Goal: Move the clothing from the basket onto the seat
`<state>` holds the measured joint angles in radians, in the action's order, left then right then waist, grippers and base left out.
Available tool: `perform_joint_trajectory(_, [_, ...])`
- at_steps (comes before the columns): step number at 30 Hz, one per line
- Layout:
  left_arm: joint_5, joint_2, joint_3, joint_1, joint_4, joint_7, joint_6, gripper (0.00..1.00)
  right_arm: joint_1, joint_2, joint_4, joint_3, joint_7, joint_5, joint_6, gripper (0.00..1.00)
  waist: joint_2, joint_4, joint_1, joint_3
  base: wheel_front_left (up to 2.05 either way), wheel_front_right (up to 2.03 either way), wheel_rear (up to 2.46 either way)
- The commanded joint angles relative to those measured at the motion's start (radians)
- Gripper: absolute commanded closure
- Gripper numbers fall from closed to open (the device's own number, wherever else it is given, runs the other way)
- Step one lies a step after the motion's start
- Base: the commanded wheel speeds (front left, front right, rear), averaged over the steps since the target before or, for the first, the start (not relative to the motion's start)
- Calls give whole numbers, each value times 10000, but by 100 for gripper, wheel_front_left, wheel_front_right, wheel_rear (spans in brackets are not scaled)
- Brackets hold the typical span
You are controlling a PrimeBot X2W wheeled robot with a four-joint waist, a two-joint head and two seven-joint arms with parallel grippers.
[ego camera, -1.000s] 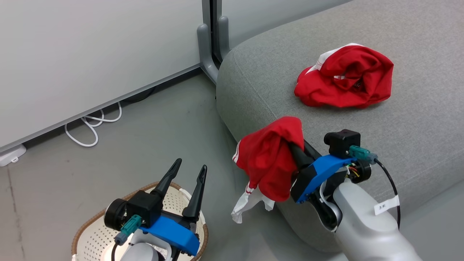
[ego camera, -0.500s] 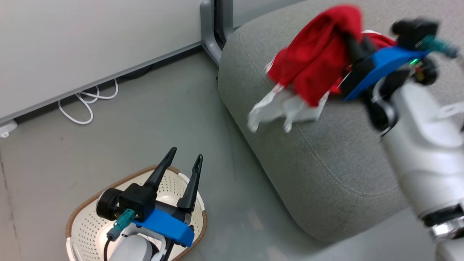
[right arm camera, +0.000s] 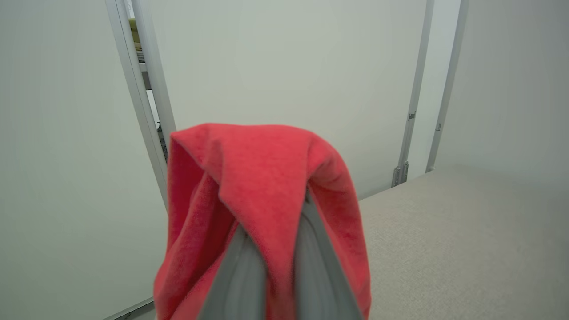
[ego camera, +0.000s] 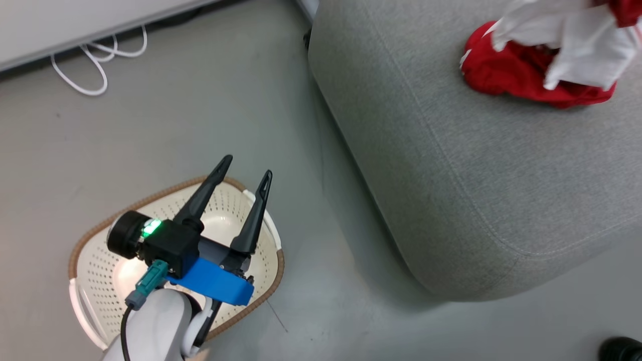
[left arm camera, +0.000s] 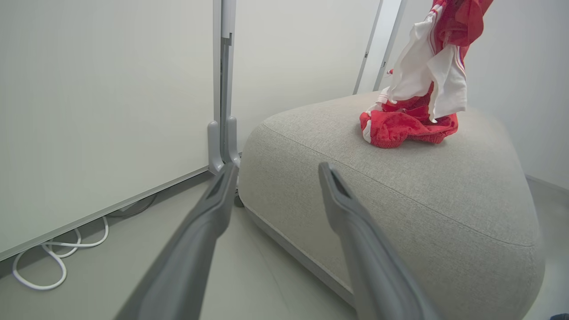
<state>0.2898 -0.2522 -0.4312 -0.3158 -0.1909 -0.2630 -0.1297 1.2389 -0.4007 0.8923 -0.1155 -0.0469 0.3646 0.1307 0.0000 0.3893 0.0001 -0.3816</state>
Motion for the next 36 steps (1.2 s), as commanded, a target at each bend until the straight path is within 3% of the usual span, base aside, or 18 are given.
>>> perform_joint_trajectory(1, [-63,-150,-16,-288,101,-26,-13,0,177,-194,96,-282,-91,-196,1,100,0,-160,-1,-667,0,0,0])
perform_joint_trajectory(6, [-110,-445,-131,-704,364,-26,-13,0,-83,-376,412,-1308,-389,-617,1,100,0,-356,-1,-1539,0,0,0])
perform_joint_trajectory(12, [-242,-790,-394,-1491,601,2,-13,0,-566,-127,1114,-2526,-1111,-987,2,100,0,-611,-1,-2560,0,0,0])
perform_joint_trajectory(15, [-306,-888,-440,-1740,828,34,-13,0,-689,213,1367,-2856,-1409,-1168,1,100,0,-709,-1,-2947,0,0,0])
perform_joint_trajectory(29, [-390,-1112,-381,-1886,1276,47,194,0,-638,580,2129,-3901,-1939,-2315,1,100,0,-998,-1,-3629,0,0,0])
perform_joint_trajectory(30, [-379,-1105,-385,-1880,1273,41,193,0,-615,628,2140,-3917,-1956,-2393,1,83,0,-999,-1,-3621,0,0,0])
perform_joint_trajectory(31, [-370,-1096,-395,-1876,1262,37,198,0,-602,662,2148,-3934,-1968,-2467,1,58,0,-999,-1,-3610,0,0,0])
perform_joint_trajectory(32, [-355,-1083,-407,-1875,1241,32,199,0,-601,685,2138,-3951,-1988,-2526,1,5,0,-1003,-1,-3592,0,0,0])
perform_joint_trajectory(33, [-344,-1075,-419,-1880,1218,26,198,0,-602,704,2128,-3972,-1996,-2586,1,0,0,-1008,-1,-3576,0,0,0])
perform_joint_trajectory(36, [-308,-1024,-440,-1880,1164,9,206,0,-610,723,2096,-4043,-2015,-2748,1,0,0,-1047,-1,-3496,0,0,0])
